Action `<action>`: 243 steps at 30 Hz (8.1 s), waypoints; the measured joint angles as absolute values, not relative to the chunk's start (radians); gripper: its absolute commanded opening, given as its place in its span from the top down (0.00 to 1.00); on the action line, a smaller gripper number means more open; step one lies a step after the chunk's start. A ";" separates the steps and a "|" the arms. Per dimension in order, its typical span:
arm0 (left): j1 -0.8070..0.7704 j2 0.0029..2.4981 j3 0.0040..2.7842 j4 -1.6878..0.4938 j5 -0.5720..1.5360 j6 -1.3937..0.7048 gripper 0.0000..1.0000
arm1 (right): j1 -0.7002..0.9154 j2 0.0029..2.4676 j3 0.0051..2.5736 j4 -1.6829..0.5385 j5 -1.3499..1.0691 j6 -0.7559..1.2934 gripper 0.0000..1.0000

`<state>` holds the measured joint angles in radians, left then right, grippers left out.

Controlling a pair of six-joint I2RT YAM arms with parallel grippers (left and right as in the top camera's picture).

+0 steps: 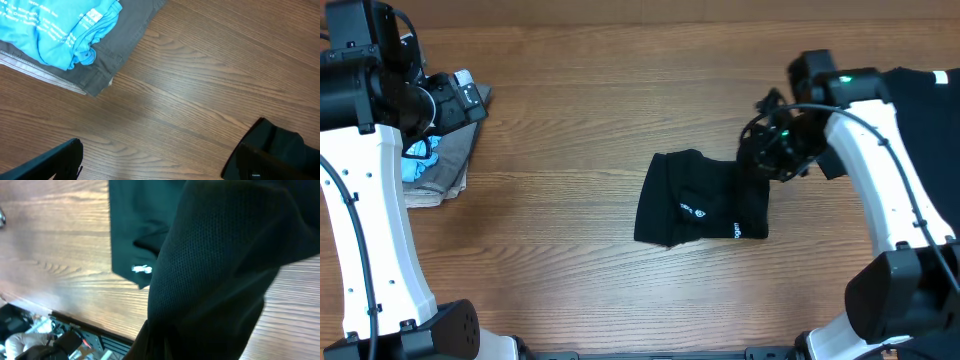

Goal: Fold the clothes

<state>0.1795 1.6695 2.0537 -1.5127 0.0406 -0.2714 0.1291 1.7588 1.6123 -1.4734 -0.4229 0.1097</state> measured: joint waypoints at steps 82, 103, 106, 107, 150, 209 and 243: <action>0.179 1.670 2.054 -1.513 0.041 -0.271 0.00 | 0.231 1.851 1.174 -0.609 -0.415 0.207 0.87; 0.179 1.670 2.054 -1.514 0.041 -0.271 0.00 | 0.313 1.686 1.074 -0.812 -0.632 0.098 0.96; 0.179 1.670 2.053 -1.515 0.041 -0.271 0.00 | 0.327 1.686 0.965 -0.714 -0.629 0.105 0.96; 0.179 1.670 2.053 -1.515 0.041 -0.271 0.00 | 0.328 1.687 0.920 -0.668 -0.622 0.118 0.96; 0.179 1.670 2.053 -1.515 0.041 -0.271 0.00 | 0.280 1.907 1.078 -0.223 -0.594 0.357 0.91; -0.144 1.782 1.975 -1.345 0.273 -0.203 0.00 | -0.047 1.484 1.347 -1.060 0.120 0.287 0.00; -0.629 2.273 1.942 -1.397 0.080 -0.358 0.00 | -0.047 1.484 1.347 -1.060 0.120 0.286 0.00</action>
<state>-0.6292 2.2734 1.9415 -1.3972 0.0795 -0.3584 -0.0467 1.4841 1.3472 -1.0595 0.1204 0.2863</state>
